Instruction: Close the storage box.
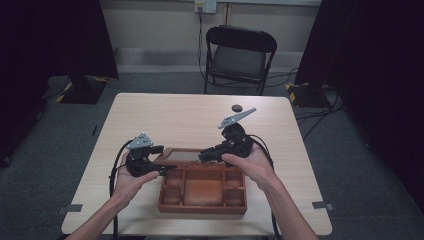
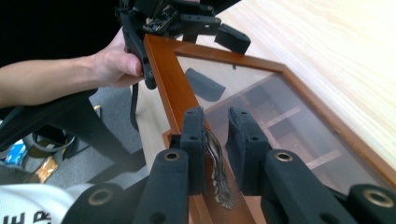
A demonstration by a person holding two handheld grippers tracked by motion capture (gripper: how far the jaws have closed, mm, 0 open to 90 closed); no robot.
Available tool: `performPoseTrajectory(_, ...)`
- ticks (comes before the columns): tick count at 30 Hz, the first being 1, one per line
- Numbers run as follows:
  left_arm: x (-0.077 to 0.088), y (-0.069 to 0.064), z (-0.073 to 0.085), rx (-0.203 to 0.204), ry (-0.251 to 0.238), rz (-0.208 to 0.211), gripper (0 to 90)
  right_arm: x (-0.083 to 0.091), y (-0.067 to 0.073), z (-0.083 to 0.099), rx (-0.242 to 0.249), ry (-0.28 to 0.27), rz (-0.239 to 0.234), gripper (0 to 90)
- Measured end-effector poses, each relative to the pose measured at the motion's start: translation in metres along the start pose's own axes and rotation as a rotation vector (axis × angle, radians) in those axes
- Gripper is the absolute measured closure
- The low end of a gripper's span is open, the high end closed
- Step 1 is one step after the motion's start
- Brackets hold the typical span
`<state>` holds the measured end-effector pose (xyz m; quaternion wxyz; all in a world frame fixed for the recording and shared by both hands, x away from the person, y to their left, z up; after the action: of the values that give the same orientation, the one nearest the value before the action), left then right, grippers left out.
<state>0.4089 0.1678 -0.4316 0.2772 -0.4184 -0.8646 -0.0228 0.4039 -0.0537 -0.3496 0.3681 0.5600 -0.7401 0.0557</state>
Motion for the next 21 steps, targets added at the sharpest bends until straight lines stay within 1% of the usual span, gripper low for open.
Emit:
performPoseTrajectory(2,-0.0003,0.0005,0.0010,0.002,0.007,0.002,16.0,-0.0012,-0.0007,0.0011,-0.017,0.009,-0.012,77.8)
performPoseTrajectory(5,-0.0001,0.0014,0.0010,0.000,0.008,0.000,16.1,-0.0024,-0.0014,0.0026,-0.027,0.010,-0.035,81.2)
performPoseTrajectory(7,0.0001,0.0016,0.0013,0.000,0.009,-0.003,16.1,-0.0029,-0.0016,0.0033,-0.028,0.015,-0.036,81.8)
performPoseTrajectory(11,0.0000,0.0017,0.0025,0.004,0.012,0.004,16.3,-0.0038,-0.0011,0.0045,-0.011,0.026,-0.031,82.3)
performPoseTrajectory(16,0.0006,0.0013,0.0050,0.002,0.019,0.020,17.1,-0.0051,-0.0004,0.0074,0.004,0.021,-0.041,82.5)
performPoseTrajectory(18,0.0004,0.0018,0.0064,0.006,0.030,0.032,17.1,-0.0053,0.0003,0.0083,0.013,0.022,-0.036,82.6)
performPoseTrajectory(21,-0.0007,0.0012,0.0084,-0.003,0.043,0.034,17.0,-0.0060,0.0007,0.0101,0.015,0.023,-0.040,82.7)
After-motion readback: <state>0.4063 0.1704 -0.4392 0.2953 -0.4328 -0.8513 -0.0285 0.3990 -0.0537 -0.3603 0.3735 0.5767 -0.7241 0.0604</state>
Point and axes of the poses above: each handheld gripper's, and its own axes: x roughly backward along the jaws, z roughly out of its underside, y roughly to its left, the point moved 5 cm from there along -x, roughly forward along the jaws, and after that the axes turned 2 degrees about z, right-handed, at the moved point
